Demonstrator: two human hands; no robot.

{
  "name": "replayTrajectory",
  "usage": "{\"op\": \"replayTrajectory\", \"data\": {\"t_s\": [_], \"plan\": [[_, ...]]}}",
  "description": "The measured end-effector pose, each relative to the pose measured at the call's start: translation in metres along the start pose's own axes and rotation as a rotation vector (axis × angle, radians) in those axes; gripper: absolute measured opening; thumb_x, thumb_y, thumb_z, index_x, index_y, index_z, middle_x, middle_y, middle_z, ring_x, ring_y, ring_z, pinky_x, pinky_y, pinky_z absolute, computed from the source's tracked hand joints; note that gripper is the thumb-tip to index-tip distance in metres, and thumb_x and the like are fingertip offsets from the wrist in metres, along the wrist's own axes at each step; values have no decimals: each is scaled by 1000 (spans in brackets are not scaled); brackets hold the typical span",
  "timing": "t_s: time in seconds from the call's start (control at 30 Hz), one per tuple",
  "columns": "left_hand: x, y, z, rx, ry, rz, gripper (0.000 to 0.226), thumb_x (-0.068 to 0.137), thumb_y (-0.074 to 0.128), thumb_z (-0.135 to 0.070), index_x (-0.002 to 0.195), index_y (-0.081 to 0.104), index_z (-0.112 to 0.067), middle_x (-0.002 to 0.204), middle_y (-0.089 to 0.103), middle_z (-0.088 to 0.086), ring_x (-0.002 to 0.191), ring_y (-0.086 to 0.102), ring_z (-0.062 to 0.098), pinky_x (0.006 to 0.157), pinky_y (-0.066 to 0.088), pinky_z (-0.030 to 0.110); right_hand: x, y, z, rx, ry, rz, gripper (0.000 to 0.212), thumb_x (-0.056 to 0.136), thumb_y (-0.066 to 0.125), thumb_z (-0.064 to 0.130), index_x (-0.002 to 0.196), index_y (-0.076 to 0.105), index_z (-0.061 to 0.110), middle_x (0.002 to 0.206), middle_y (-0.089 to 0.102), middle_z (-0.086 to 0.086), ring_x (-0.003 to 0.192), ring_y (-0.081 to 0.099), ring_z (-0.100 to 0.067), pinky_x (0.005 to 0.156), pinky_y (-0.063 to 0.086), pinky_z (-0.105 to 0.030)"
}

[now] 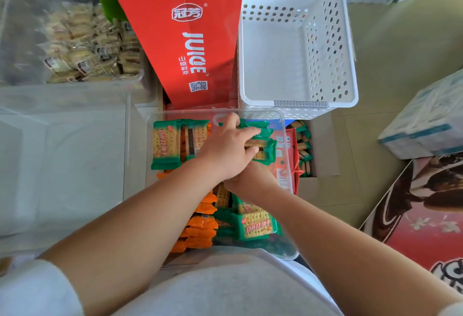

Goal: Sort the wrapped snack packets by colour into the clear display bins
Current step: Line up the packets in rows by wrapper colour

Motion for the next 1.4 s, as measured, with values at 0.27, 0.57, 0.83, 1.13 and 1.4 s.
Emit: {"op": "replayTrajectory", "data": {"t_s": [0.27, 0.57, 0.83, 1.13, 1.4], "plan": [[-5, 22, -1, -73, -172, -18, 44, 81, 75, -50, 117, 69, -25, 156, 26, 2, 122, 54, 29, 101, 46, 41, 2, 29, -8, 89, -39, 152, 33, 99, 42, 12, 130, 56, 12, 130, 58, -18, 111, 56, -42, 88, 51, -51], [-7, -2, 19, 66, 25, -135, 43, 84, 71, -52, 110, 75, -18, 120, 68, -2, 101, 55, 28, 89, 43, 39, -5, 8, -24, 466, 71, 39, 44, 88, 63, 29, 129, 51, 18, 97, 64, -2, 82, 61, -24, 60, 44, -32], [-8, -28, 16, 163, 116, -230, 50, 75, 84, -26, 117, 57, -21, 92, 69, 1, 84, 62, 27, 79, 50, 43, -16, -4, -29, 444, 103, 39, 37, 83, 66, 33, 117, 64, 19, 78, 63, 4, 61, 58, -14, 50, 44, -27], [-11, -17, 37, -4, 62, -130, 33, 79, 74, -6, 112, 73, -13, 105, 73, 11, 95, 66, 35, 83, 52, 40, -39, -53, -12, -106, -17, -164, 25, 80, 64, 40, 91, 55, 20, 71, 55, 4, 63, 54, -19, 49, 43, -27], [-7, -14, 28, 226, 91, -68, 19, 75, 82, -24, 87, 70, -15, 86, 71, 2, 93, 62, 31, 83, 40, 42, -37, -83, -21, -247, -62, -233, 31, 84, 66, 31, 105, 47, 21, 67, 51, 5, 58, 47, -14, 49, 39, -29]]}}
Point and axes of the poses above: each hand's wrist, its own x-axis towards the middle knuckle, its own y-axis out of the palm, z = x × y, the point moved 8 cm from there along x, towards the middle knuckle
